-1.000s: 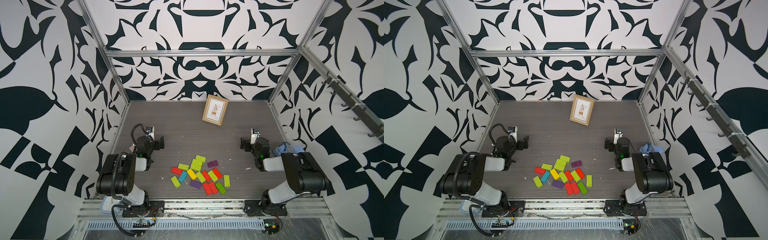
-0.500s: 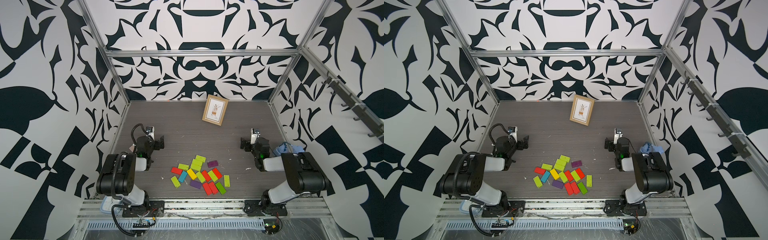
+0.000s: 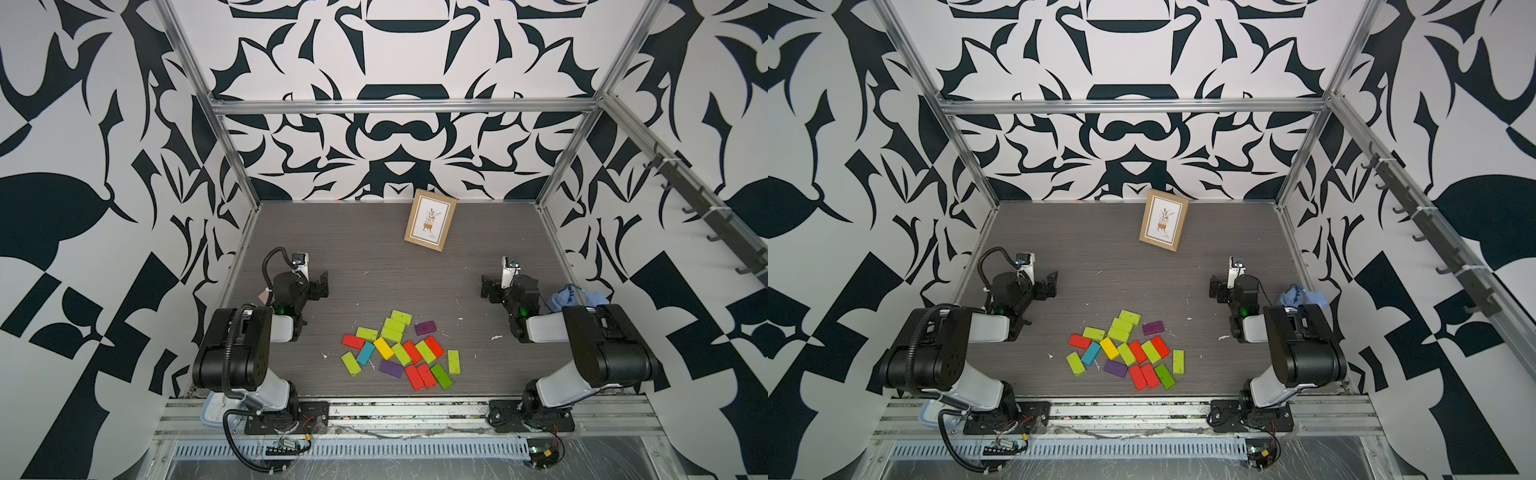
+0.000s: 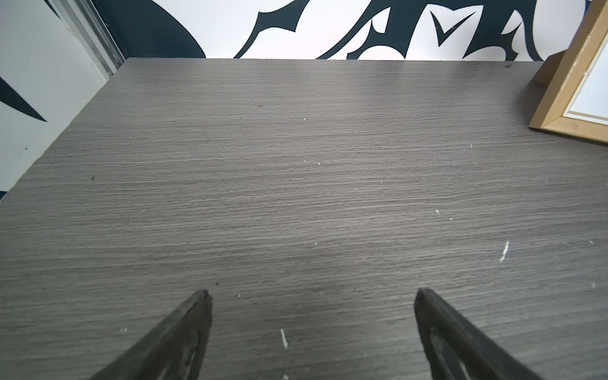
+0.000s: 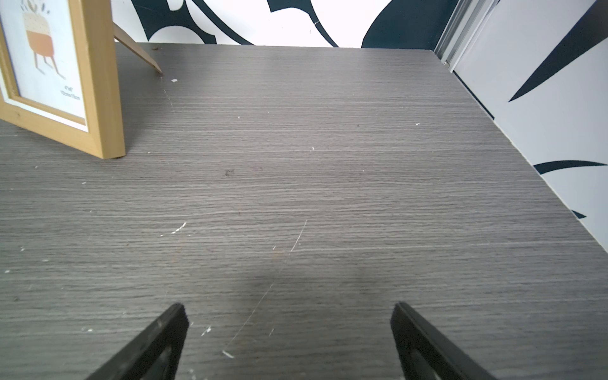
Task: Assemble the letter t with building blocks
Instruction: Pick up the building block from the center of the board.
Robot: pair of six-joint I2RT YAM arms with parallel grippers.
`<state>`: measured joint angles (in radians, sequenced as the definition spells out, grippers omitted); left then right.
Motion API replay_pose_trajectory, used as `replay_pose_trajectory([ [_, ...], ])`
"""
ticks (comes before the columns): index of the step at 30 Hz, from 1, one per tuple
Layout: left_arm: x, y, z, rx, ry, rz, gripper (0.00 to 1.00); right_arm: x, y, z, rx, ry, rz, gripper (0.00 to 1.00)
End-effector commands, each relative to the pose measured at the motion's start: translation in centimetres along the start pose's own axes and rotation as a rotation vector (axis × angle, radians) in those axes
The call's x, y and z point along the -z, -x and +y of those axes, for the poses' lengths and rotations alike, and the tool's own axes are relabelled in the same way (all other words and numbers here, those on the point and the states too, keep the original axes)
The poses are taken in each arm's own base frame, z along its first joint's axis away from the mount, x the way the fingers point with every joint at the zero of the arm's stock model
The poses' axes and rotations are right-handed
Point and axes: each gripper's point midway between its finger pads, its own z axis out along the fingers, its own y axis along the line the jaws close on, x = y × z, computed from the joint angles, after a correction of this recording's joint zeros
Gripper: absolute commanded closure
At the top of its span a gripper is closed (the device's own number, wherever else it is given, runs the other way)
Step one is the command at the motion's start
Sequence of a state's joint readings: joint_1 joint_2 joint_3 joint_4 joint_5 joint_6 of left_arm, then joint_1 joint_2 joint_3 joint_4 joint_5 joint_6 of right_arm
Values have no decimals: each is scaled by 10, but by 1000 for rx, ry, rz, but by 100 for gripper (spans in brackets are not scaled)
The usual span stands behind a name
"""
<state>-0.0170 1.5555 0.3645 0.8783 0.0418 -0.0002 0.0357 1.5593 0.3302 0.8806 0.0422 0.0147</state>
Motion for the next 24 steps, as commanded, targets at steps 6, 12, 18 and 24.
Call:
replay_pose_trajectory([
  [6, -1, 12, 1, -8, 5, -42, 0, 1, 29, -3, -19, -27, -69, 0],
  [12, 22, 34, 2, -10, 48, -85, 0, 27, 68, -4, -49, -46, -42, 1],
  [18, 50, 77, -16, 35, 33, -107, 0, 61, 87, 2, -68, -56, 101, 1],
  [24, 73, 104, -53, 19, -34, -28, 0, 96, 80, 23, -108, -17, 229, 3],
])
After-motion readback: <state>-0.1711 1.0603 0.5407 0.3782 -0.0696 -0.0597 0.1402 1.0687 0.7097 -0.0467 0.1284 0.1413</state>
